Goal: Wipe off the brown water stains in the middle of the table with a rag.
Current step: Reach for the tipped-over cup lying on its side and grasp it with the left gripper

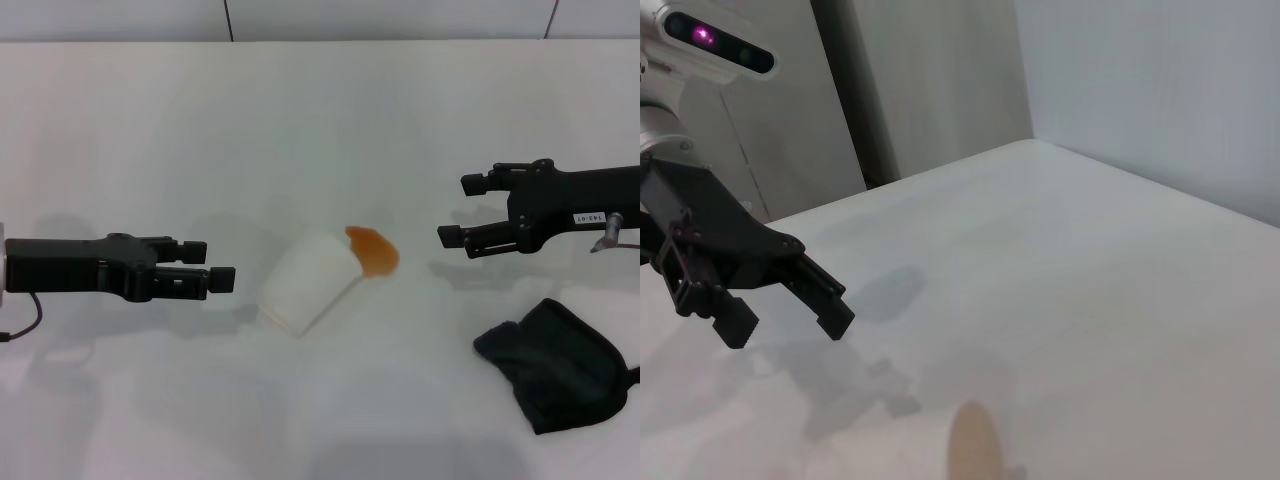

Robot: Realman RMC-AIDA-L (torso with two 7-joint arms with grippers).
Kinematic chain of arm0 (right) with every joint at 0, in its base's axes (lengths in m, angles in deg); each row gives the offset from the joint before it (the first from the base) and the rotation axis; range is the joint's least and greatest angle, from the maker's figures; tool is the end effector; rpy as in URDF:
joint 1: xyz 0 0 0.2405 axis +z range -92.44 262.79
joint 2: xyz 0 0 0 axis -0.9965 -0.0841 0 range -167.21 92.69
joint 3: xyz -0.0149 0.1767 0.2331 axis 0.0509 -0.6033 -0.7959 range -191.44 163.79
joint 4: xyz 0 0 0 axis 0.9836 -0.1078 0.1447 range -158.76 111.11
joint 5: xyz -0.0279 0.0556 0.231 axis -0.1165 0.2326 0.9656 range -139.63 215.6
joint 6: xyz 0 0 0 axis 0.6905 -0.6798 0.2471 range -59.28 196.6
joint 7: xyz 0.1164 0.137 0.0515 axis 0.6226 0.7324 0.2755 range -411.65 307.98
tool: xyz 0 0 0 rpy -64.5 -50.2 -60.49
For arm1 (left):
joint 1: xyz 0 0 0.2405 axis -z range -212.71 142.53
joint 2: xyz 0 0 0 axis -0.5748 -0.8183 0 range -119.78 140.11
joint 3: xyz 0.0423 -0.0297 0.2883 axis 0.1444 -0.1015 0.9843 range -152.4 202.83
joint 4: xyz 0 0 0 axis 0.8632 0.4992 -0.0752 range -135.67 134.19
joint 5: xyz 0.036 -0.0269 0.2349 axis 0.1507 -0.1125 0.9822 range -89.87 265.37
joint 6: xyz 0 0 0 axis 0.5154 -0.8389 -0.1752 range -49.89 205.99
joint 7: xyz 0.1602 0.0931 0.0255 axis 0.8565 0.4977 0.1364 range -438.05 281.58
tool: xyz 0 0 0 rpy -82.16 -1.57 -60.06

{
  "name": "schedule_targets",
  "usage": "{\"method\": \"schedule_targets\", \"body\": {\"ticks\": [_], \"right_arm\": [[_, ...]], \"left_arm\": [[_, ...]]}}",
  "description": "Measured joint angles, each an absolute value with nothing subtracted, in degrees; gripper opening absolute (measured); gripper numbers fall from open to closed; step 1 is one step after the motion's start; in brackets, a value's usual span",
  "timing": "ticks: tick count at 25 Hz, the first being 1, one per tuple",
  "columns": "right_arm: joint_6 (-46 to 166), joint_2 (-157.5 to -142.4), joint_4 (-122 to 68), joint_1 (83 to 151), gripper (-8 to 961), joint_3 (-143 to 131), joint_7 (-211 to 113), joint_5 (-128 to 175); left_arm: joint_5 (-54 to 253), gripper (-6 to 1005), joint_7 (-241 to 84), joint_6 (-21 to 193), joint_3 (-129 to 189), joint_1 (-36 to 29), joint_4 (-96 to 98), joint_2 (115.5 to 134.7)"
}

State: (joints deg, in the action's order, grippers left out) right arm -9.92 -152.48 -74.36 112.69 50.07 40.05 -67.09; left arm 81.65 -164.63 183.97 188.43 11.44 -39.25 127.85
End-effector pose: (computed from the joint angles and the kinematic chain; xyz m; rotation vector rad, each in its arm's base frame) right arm 0.2639 0.4105 -0.0458 -2.7704 0.5423 0.4593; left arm -0.3125 0.3658 -0.0302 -2.7778 -1.1704 -0.5629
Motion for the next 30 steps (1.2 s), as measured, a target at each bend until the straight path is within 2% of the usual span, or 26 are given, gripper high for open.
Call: {"method": "schedule_targets", "body": {"ticks": [17, 21, 24, 27, 29, 30], "right_arm": [[-10.0, -152.48, -74.3, 112.7, 874, 50.1, 40.2, -67.1], [-9.9, -152.48, -74.3, 112.7, 874, 50.1, 40.2, -67.1], [-10.0, -152.45, -74.5, 112.7, 874, 50.1, 40.3, -67.2], [-10.0, -152.43, -74.6, 112.7, 875, 50.1, 40.3, -67.2], [-10.0, -152.45, -74.6, 112.8, 875, 50.1, 40.3, -67.2], [-9.9, -152.47, -74.7, 112.8, 875, 50.1, 40.3, -67.2]], "left_arm": [[81.7, 887, -164.6, 184.5, 188.4, 11.7, -39.5, 127.85], [83.9, 886, -165.4, 186.1, 188.4, 13.4, -41.7, 126.78], [86.4, 885, -166.9, 186.7, 188.4, 15.8, -44.2, 125.29], [93.4, 884, -168.2, 187.2, 188.4, 20.5, -47.0, 123.68], [95.8, 884, -168.4, 187.2, 188.4, 22.2, -47.8, 123.41], [100.6, 884, -168.4, 186.8, 188.4, 25.7, -49.3, 123.24]]}}
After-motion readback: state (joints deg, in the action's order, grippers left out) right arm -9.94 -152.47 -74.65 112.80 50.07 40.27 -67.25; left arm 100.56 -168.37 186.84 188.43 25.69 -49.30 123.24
